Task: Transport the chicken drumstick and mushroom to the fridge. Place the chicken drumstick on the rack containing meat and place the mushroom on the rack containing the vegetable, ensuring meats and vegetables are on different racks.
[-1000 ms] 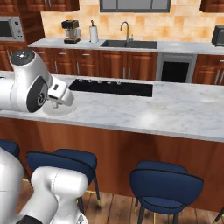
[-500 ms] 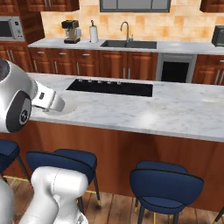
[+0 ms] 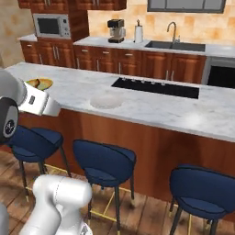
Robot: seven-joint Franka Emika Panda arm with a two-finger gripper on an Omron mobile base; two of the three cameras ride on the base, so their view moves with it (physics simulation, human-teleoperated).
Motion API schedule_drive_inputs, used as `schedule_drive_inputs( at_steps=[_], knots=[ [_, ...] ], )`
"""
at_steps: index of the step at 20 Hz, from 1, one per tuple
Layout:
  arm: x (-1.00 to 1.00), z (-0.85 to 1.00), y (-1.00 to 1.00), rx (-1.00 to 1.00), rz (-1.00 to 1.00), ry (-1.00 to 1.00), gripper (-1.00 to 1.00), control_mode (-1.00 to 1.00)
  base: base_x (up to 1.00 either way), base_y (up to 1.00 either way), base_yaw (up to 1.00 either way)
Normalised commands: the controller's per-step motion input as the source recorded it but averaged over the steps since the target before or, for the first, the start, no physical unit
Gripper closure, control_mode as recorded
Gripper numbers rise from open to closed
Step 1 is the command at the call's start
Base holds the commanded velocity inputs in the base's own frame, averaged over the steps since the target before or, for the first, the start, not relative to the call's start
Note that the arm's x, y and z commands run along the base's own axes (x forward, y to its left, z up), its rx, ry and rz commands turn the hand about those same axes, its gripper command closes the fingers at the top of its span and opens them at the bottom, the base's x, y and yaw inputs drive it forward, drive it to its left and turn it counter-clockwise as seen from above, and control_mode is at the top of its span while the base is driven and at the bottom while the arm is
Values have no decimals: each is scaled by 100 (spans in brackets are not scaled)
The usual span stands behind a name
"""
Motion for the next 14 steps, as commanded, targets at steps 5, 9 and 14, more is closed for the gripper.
schedule_drive_inputs(
  at_steps=[5,9,14],
  knots=[
    [0,0,0,0,0,0,100,100,0,10,99],
    [0,0,0,0,0,0,100,100,0,0,100],
    [0,0,0,0,0,0,100,100,0,0,100]
  ],
)
